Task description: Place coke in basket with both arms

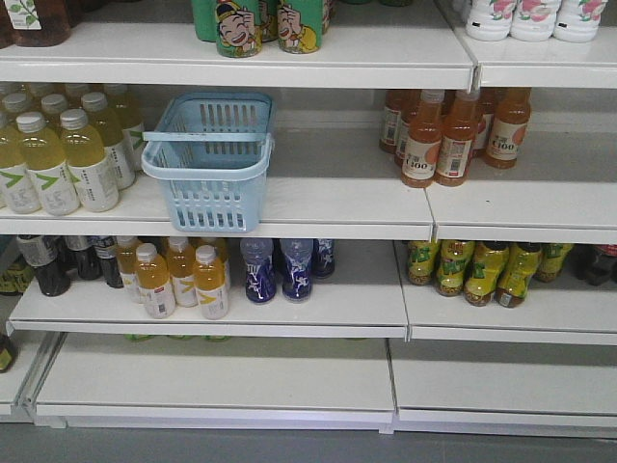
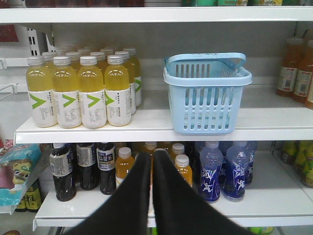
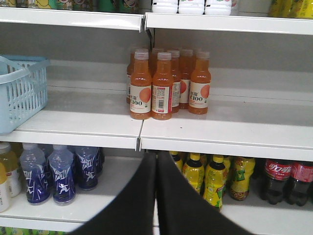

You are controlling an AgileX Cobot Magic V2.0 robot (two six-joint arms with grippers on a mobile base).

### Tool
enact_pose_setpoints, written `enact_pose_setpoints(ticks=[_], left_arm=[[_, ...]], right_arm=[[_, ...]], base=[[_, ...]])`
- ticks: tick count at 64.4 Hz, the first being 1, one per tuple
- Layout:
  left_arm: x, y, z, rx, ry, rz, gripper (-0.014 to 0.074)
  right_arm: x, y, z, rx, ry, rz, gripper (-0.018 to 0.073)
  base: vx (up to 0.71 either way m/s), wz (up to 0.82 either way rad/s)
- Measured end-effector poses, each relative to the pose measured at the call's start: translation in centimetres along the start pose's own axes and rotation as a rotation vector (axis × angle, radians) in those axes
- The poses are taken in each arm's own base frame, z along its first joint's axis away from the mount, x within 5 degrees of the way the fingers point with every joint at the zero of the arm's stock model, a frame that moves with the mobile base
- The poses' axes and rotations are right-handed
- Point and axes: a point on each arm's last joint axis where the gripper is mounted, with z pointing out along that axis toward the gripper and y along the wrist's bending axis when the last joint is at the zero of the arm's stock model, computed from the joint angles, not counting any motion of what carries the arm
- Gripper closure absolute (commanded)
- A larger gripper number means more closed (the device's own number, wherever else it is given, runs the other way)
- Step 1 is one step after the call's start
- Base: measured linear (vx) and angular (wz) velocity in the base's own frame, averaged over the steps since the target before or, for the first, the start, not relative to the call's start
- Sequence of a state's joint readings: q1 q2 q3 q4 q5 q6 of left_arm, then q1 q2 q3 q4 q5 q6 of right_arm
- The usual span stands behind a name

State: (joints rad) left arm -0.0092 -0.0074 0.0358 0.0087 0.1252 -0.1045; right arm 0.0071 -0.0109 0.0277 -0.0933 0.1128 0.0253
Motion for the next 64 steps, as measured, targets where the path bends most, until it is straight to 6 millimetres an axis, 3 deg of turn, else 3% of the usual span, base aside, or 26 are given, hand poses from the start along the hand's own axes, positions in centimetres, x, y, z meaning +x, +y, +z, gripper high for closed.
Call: enact_pose_setpoints(ticks=[64], left_arm=[[0.00, 0.00, 0.00, 0.000, 0.000, 0.000, 0.0602]], right_arm=[[0.00, 0.00, 0.00, 0.000, 0.000, 0.000, 0.0569]], base=[[0.10, -0.01]])
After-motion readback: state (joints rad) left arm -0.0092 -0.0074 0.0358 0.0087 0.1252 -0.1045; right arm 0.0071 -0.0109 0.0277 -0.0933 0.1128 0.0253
